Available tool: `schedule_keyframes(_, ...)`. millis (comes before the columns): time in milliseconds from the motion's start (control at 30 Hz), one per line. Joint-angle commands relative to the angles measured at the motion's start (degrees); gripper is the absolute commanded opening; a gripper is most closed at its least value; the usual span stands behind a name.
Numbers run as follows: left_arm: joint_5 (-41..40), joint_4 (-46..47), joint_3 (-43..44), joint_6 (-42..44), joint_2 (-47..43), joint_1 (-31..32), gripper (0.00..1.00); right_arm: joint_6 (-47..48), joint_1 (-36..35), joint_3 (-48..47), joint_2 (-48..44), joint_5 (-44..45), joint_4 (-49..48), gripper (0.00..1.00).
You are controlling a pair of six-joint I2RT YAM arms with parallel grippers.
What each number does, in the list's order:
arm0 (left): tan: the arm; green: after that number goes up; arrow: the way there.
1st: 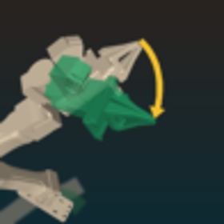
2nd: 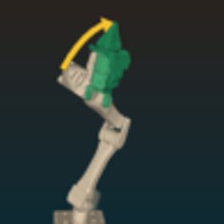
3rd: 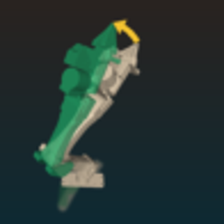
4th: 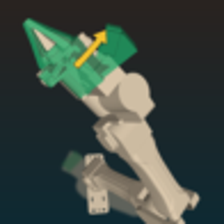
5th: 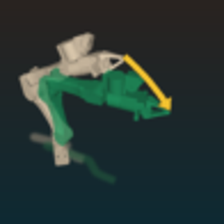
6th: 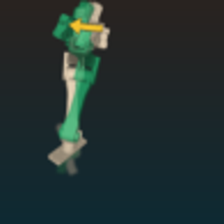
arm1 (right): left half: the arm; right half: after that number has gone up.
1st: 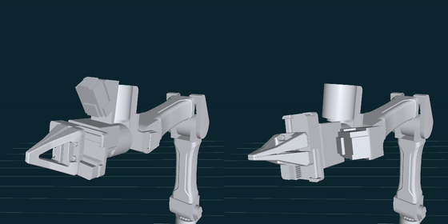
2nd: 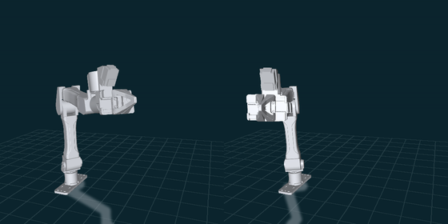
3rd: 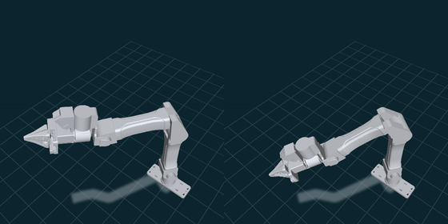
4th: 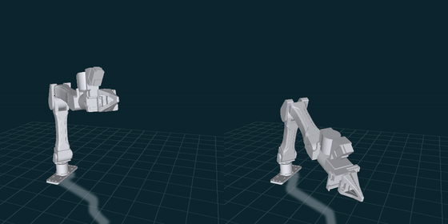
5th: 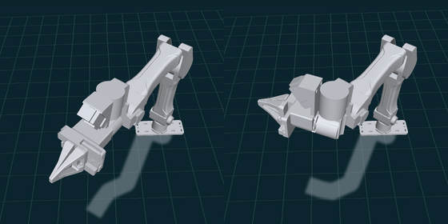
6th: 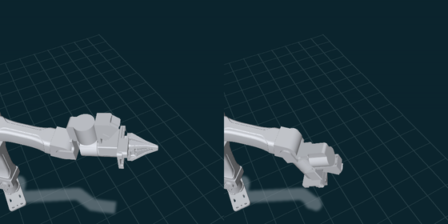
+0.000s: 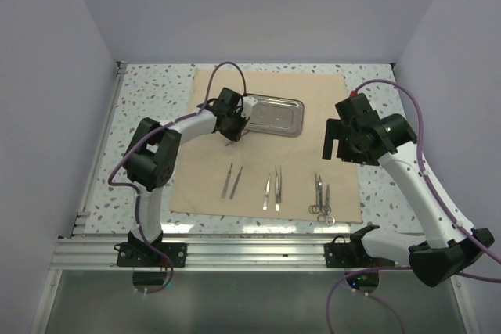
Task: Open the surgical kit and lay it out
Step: Pick up the medical item from the surgical kit.
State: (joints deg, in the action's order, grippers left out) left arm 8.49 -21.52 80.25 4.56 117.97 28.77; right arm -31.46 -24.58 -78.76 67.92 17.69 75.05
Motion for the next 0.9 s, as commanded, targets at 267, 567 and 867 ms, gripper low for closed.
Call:
schedule_keyframes(267,6.6,-10.0,-3.3,-3.5,2.0,0.8,0.00,0.4,0.1,-1.6,-0.8,-1.4,-2.0,0.94)
schedule_keyframes(567,-0.4,-15.7,6.5,-4.1,-2.6,0.8,0.00,0.2,0.2,-0.4,-2.8,-2.0,-2.4,0.94)
schedule_keyframes(867,-7.8,-17.5,7.6,-7.6,-7.4,0.8,0.00,0.0,0.2,0.5,-4.7,-1.9,-2.5,0.94)
